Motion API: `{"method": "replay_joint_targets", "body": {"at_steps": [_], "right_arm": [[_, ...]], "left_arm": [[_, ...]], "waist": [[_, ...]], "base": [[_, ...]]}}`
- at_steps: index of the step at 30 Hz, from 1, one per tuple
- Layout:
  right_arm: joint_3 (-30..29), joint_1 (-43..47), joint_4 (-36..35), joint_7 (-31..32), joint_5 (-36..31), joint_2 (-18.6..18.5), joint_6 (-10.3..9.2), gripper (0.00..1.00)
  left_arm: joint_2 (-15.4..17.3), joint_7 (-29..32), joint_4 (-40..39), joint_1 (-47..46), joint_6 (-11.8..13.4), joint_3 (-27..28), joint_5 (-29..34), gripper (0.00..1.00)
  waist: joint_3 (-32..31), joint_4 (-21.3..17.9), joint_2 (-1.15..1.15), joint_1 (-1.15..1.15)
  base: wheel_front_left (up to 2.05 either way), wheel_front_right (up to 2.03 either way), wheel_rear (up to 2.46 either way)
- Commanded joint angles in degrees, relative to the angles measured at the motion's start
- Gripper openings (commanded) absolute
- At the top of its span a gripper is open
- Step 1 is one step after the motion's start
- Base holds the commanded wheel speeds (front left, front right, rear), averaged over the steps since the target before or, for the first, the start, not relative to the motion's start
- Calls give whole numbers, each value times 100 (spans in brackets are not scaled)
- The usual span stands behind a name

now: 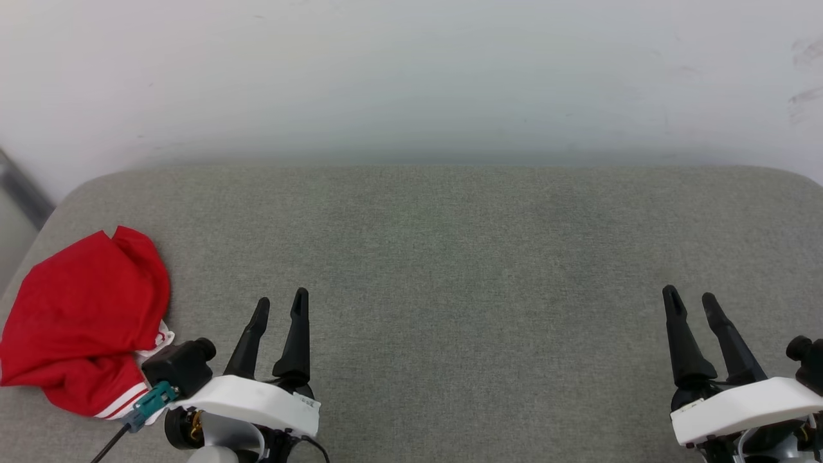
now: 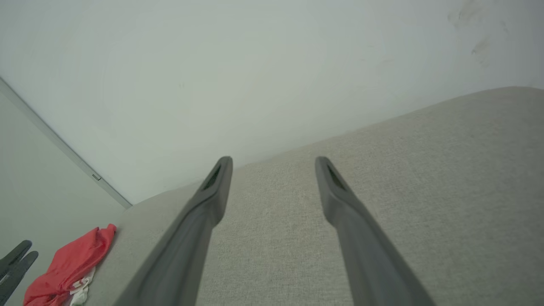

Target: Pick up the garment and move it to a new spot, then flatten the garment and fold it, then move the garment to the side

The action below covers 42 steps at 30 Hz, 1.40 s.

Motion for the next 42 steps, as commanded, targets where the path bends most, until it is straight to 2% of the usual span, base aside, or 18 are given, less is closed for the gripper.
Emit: {"method": "replay_joint_targets", "body": {"at_steps": [1,18,42], "right_arm": [[-6,6,-95,19,-111,11,0,100],[-62,117,-212,116,-1154,14,0,100],[-51,175,-200,-29,-2114,18,0,100]], "left_arm": [[33,-46,-43,-84,10,-33,152,100],[99,-290,86,-125,186,-207,1381,100],[95,-578,306,-191,273,-282,2336,100]], "waist": [[0,4,0,0],[-9,45,0,0],[-30,79,0,0]], "base": [[0,0,0],[0,0,0],[0,0,0]]}}
